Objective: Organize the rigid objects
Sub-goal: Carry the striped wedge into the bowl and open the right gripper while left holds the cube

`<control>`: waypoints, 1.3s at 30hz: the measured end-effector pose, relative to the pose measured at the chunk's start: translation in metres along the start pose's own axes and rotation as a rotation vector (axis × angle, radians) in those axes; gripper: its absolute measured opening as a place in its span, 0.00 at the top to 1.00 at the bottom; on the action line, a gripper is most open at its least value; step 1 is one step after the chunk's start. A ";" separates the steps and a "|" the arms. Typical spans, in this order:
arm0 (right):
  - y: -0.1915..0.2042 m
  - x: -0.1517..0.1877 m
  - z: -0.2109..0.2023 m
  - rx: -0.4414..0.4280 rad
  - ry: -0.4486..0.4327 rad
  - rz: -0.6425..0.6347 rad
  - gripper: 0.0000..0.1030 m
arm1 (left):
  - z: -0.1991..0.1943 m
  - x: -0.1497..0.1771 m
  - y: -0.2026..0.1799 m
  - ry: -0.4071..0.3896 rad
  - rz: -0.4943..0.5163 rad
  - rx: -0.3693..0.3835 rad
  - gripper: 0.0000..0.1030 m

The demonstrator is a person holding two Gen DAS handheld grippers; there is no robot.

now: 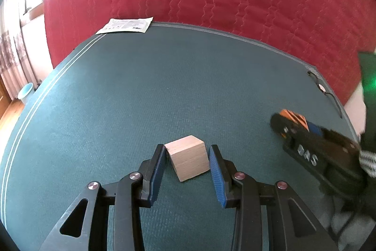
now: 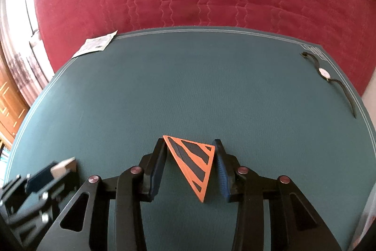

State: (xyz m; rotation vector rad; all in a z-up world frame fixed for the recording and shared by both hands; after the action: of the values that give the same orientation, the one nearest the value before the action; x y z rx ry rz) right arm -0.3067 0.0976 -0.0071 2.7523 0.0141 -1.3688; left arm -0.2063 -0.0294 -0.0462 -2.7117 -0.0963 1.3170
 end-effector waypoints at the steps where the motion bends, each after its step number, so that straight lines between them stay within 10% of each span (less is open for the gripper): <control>1: -0.001 0.002 -0.003 -0.001 -0.001 0.003 0.60 | -0.001 0.000 -0.001 -0.002 0.002 0.001 0.62; 39: -0.064 0.095 -0.149 0.020 0.003 0.125 0.64 | -0.033 0.011 -0.048 -0.060 0.114 0.061 0.62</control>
State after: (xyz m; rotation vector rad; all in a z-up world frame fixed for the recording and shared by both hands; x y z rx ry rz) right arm -0.1333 0.1687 0.0027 2.7187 -0.1689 -1.3404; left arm -0.1743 0.0165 -0.0279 -2.6628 0.0924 1.4069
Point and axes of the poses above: each gripper's, at about its wrist camera, not at the fingertips, and z roughly the way its jaws point, y to its left, x to its underside, the point moved 10 cm from there along z, roughly the way its jaws point, and after that the axes turned 9 degrees about -y, right-handed, at the moved point
